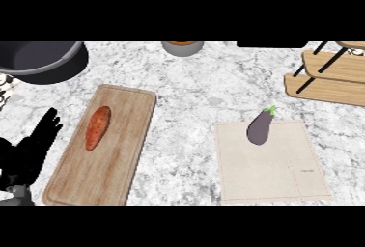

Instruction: Pick the squash from the placemat and place it in the tiered shelf

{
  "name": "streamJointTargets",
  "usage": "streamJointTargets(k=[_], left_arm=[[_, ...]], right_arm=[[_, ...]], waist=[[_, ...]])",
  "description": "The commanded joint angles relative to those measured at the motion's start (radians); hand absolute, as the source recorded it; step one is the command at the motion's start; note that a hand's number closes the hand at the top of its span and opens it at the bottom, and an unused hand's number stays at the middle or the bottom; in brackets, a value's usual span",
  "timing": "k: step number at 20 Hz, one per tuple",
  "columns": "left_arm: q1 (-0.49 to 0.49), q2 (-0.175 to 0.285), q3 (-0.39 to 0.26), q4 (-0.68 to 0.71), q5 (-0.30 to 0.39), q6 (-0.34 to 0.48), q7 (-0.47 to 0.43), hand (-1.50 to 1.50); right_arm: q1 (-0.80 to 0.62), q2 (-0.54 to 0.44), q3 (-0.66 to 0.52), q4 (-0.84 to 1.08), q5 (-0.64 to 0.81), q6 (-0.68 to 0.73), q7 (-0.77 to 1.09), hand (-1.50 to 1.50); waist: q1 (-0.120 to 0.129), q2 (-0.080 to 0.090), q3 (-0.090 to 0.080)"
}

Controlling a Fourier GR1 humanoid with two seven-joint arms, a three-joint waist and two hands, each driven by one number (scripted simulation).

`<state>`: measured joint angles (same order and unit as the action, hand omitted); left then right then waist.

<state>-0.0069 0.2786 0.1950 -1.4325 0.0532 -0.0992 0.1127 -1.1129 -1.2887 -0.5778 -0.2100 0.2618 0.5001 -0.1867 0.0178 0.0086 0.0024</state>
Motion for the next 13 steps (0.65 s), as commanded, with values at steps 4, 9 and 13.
streamJointTargets(k=[4, 9, 13], left_arm=[[0.035, -0.006, 0.008, 0.002, 0.011, -0.014, -0.022, 0.0], [0.049, -0.007, 0.018, 0.005, -0.003, 0.006, -0.033, 0.0], [0.057, -0.018, 0.026, 0.001, 0.015, 0.005, -0.03, 0.0]], right_arm=[[0.089, -0.242, -0.077, 0.075, -0.051, 0.104, 0.022, -1.5], [0.212, -0.366, -0.064, 0.114, -0.033, 0.282, -0.045, -1.5], [0.256, -0.391, -0.085, 0.146, -0.048, 0.294, -0.095, -1.5]], waist=[[-0.009, 0.002, 0.003], [-0.042, -0.005, 0.006], [-0.047, -0.006, 0.01]])
